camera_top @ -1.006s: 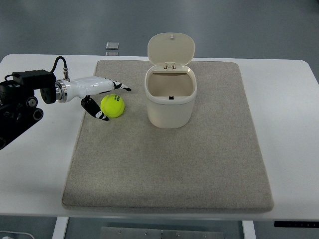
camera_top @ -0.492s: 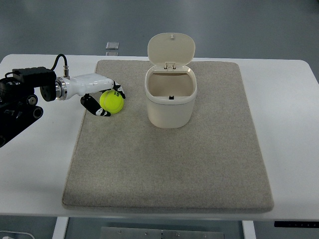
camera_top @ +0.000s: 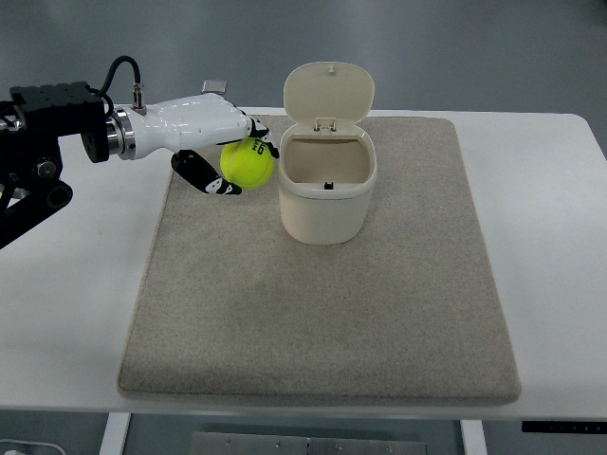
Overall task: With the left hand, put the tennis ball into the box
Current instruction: 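Lift the ball with the left hand over the open cream bin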
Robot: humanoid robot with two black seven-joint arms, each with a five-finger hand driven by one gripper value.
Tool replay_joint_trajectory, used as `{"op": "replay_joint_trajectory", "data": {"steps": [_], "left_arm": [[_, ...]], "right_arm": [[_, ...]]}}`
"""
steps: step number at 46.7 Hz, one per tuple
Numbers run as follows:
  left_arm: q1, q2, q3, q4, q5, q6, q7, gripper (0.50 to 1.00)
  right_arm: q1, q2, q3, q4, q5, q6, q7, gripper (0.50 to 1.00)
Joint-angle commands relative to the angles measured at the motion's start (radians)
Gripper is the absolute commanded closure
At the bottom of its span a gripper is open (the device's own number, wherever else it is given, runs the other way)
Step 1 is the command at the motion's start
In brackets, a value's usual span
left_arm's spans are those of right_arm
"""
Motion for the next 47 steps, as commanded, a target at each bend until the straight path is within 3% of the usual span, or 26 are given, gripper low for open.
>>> {"op": "replay_joint_trajectory", "data": {"steps": [1,14,25,37,38,41,47], "left_arm": [[-0.031,0.013,0.0,-0.041,0.008,0.0,-0.023,1.0],[-0.117,-0.001,-0.002,-0.058,0.118,0.009,-0.067,1.0],[-0.114,-0.149,0.009,0.028,0.359,0.038,-0.066,1.0],[-0.103,-0.222,0.009,0.056,0.37,0.058,-0.063,1.0],[-0.103,-0.222,0.009,0.059,0.37,0.064,-0.063,0.975],[-0.102,-0.223,0.011,0.067,0.368,0.078,-0.063,0.774],[-0.088,-0.228,0.011,0.068,0.359,0.084,-0.063,0.624]], "right_arm": [[0.0,0.0,0.0,0.0,0.0,-0.001,0.0,0.562],[0.0,0.0,0.0,0.0,0.0,0.0,0.0,0.562],[0.0,0.0,0.0,0.0,0.0,0.0,0.0,0.562],[0.0,0.0,0.0,0.0,0.0,-0.001,0.0,0.56],[0.0,0.0,0.0,0.0,0.0,-0.001,0.0,0.562],[0.0,0.0,0.0,0.0,0.0,0.0,0.0,0.562],[0.0,0.0,0.0,0.0,0.0,0.0,0.0,0.562]]}}
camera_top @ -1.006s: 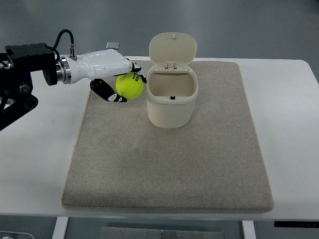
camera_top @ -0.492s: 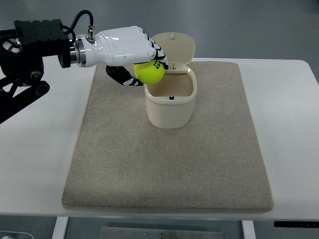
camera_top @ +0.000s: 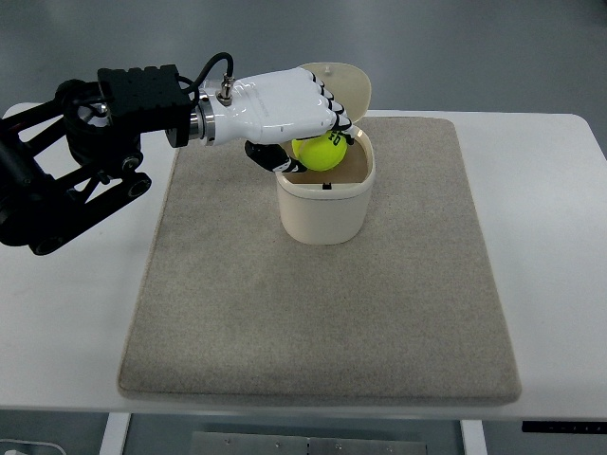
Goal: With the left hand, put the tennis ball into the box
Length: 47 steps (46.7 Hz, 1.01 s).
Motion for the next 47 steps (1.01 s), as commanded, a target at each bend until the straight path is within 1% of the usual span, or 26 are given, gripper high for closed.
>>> {"op": "replay_joint_trajectory", "data": {"steps": [1,4,6,7,16,18,19,24,34,42,47], "left_arm": [[0.005,0.0,0.0,-0.001,-0.004,0.001,0.0,0.615],[0.007,0.0,0.0,-0.001,-0.005,0.001,0.0,0.604],[0.013,0.0,0.0,-0.003,-0.007,0.001,0.0,0.549],[0.018,-0.002,0.0,-0.004,-0.007,0.001,0.0,0.538],[0.035,0.015,-0.002,-0.035,-0.033,0.001,-0.003,0.534],[0.036,0.038,-0.002,-0.053,-0.068,0.001,-0.005,0.51],[0.036,0.054,-0.002,-0.062,-0.089,-0.001,-0.005,0.508],[0.035,0.109,-0.002,-0.101,-0.236,-0.008,-0.006,0.506],[0.035,0.219,-0.003,-0.102,-0.537,-0.011,-0.008,0.504],[0.064,0.273,-0.005,-0.075,-0.911,-0.015,-0.008,0.501],[0.067,0.284,-0.003,-0.027,-1.163,-0.024,-0.006,0.504]], "right_arm": [[0.0,0.0,0.0,0.0,0.0,0.001,0.0,0.562],[0.0,0.0,0.0,0.0,0.0,-0.001,0.0,0.562],[0.0,0.0,0.0,0.0,0.0,0.001,0.0,0.562],[0.0,0.0,0.0,0.0,0.0,0.001,0.0,0.562],[0.0,0.0,0.0,0.0,0.0,0.001,0.0,0.562],[0.0,0.0,0.0,0.0,0.0,0.001,0.0,0.562],[0.0,0.0,0.0,0.0,0.0,-0.001,0.0,0.562],[0.0,0.0,0.0,0.0,0.0,-0.001,0.0,0.562],[0.0,0.0,0.0,0.0,0.0,0.001,0.0,0.562],[0.0,0.0,0.0,0.0,0.0,0.001,0.0,0.562],[0.0,0.0,0.0,0.0,0.0,0.001,0.0,0.562]]}}
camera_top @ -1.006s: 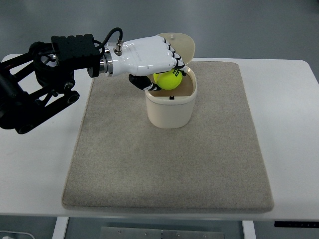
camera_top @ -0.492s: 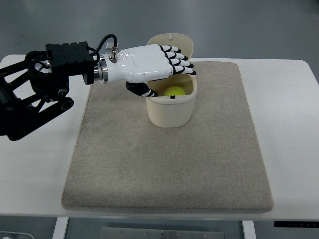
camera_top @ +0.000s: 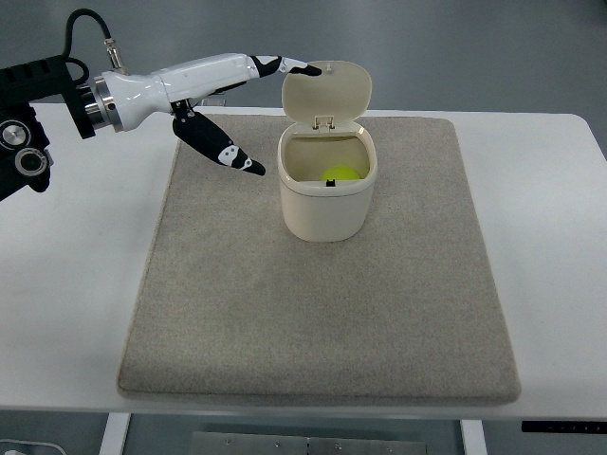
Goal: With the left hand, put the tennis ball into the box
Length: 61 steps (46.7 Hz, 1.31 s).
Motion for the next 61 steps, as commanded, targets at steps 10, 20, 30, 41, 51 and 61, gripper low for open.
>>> {"op": "replay_joint_trajectory", "data": {"steps": [10,20,30,41,51,61], "left_arm": [[0.016,-0.014,-0.002,0.157,-0.326,-0.012,0.001,0.504],[0.059,-0.092,-0.001,0.328,-0.591,-0.078,0.015,0.504],[0.061,-0.195,0.002,0.554,-0.812,-0.179,0.033,0.504],[0.055,-0.226,-0.007,0.694,-0.978,-0.308,0.107,0.504],[0.055,-0.226,-0.01,0.795,-1.13,-0.399,0.181,0.504],[0.058,-0.227,-0.011,0.824,-1.246,-0.399,0.259,0.504]], "right_arm": [[-0.002,0.0,0.0,0.0,0.0,0.0,0.0,0.562],[0.0,0.0,0.0,0.0,0.0,0.0,0.0,0.562],[0.0,0.0,0.0,0.0,0.0,-0.001,0.0,0.562],[0.0,0.0,0.0,0.0,0.0,-0.001,0.0,0.562],[0.0,0.0,0.0,0.0,0.0,0.0,0.0,0.562],[0.0,0.0,0.0,0.0,0.0,-0.001,0.0,0.562]]}}
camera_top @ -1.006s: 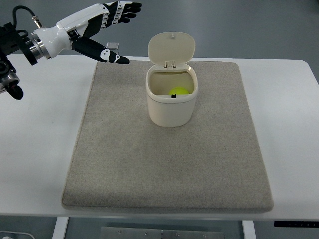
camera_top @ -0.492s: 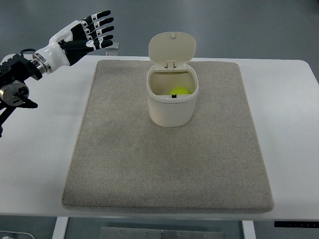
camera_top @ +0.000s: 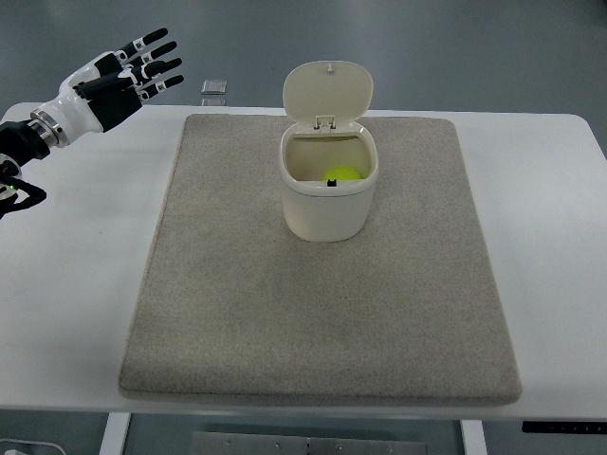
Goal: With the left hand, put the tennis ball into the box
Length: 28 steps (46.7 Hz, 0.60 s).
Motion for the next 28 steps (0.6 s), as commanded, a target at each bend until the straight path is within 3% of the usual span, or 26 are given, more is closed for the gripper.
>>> {"op": "replay_joint_trajectory", "data": {"steps": [1,10,28], "left_arm": [[0.003,-0.003,0.0,0.0,-0.061,0.0,0.031,0.504],[0.003,-0.029,0.0,0.001,-0.17,0.0,0.106,0.504],[0.012,-0.049,0.001,-0.005,-0.181,0.0,0.112,0.504]], "right_arm": [[0.0,0.0,0.0,0.0,0.0,0.0,0.0,0.562],[0.0,0.0,0.0,0.0,0.0,0.0,0.0,0.562],[0.0,0.0,0.006,0.017,0.008,0.009,0.0,0.562]]}}
